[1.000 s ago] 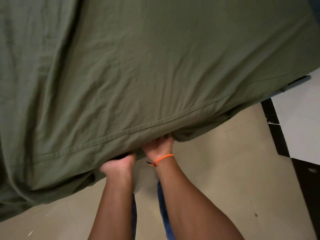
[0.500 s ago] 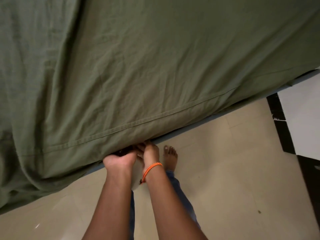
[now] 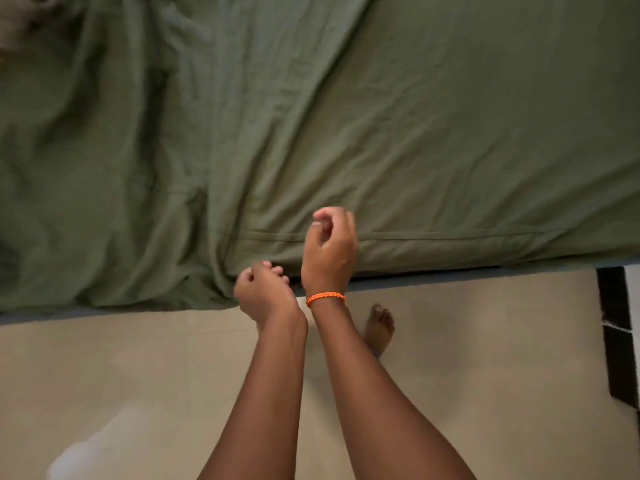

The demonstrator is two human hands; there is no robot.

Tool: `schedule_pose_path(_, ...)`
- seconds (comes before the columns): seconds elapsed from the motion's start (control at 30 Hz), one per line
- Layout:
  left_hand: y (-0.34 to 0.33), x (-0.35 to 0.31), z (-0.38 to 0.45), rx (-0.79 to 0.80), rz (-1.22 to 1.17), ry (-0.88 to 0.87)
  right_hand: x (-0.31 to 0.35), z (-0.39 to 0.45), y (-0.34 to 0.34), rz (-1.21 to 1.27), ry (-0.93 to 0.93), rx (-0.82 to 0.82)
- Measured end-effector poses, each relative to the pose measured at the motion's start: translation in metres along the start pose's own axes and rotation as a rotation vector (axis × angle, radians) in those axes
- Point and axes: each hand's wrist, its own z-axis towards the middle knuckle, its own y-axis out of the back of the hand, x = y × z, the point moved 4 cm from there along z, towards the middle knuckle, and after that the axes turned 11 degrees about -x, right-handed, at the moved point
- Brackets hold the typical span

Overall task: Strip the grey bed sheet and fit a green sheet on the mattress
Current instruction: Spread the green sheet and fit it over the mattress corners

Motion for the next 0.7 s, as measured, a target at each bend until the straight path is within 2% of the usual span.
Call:
schedule_pose_path(0.07, 0.013, -0.045, 0.017, -0.022, 0.004, -0.266, 0.018, -0.025, -0.034, 0.004, 0.096, 0.202)
schedule_pose_path(0.23, 0.032, -0.127, 0.087, -0.070, 0.133, -0.699, 0.051, -0.089, -0.100, -0.111, 0.293, 0.503)
schedule_pose_path(0.33, 0.034, -0.163, 0.134, -0.128, 0.310, -0.923, 0.059, -0.115, -0.123, -0.300, 0.376, 0.476)
schedule_pose_path(0.43, 0.036, -0.189, 0.184, -0.267, 0.620, -0.969, 0.073, -0.141, -0.145, -0.493, 0.509, 0.410)
schedule_pose_path(0.5, 0.037, -0.201, 0.208, -0.280, 0.777, -1.013, 0.075, -0.156, -0.161, -0.637, 0.532, 0.412)
schedule_pose_path(0.6, 0.038, -0.209, 0.241, -0.126, 0.911, -1.185, 0.072, -0.175, -0.187, -0.779, 0.503, 0.392)
schedule_pose_path(0.7, 0.037, -0.216, 0.254, 0.061, 0.964, -1.491, 0.072, -0.182, -0.202, -0.721, 0.481, 0.382)
